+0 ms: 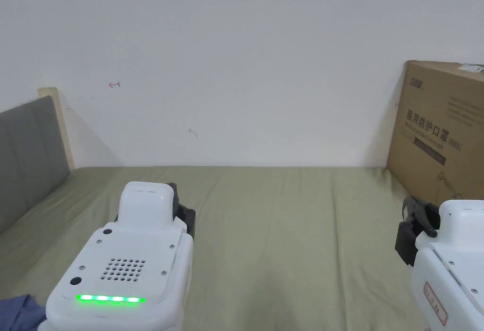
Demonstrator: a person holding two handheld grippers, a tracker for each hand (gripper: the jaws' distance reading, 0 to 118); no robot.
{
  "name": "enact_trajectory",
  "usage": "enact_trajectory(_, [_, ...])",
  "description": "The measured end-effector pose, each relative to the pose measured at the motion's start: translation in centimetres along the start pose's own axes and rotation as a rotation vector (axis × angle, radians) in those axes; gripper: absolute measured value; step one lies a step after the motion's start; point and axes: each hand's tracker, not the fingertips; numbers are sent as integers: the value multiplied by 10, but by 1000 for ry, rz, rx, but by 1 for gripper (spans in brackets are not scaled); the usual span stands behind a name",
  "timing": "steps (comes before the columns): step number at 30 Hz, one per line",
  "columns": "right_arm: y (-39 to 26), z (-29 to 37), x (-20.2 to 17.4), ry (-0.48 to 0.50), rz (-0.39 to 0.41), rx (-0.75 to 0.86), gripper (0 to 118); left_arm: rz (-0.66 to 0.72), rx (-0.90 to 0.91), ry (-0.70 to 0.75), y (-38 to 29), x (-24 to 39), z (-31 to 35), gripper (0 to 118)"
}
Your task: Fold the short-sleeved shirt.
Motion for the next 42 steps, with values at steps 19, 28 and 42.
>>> enact_trajectory(19, [-7,-28,-249,607,20,-46,0,18,-123,501,-37,-204,102,0])
enact_trajectory(28, [-22,-38,-285,778,22,-180,0,271,-570,352,-75,-306,76,0])
enact_trajectory(42, [-105,-95,-256,696,130,-508,0,395,-1161,81,-310,-372,-58,112])
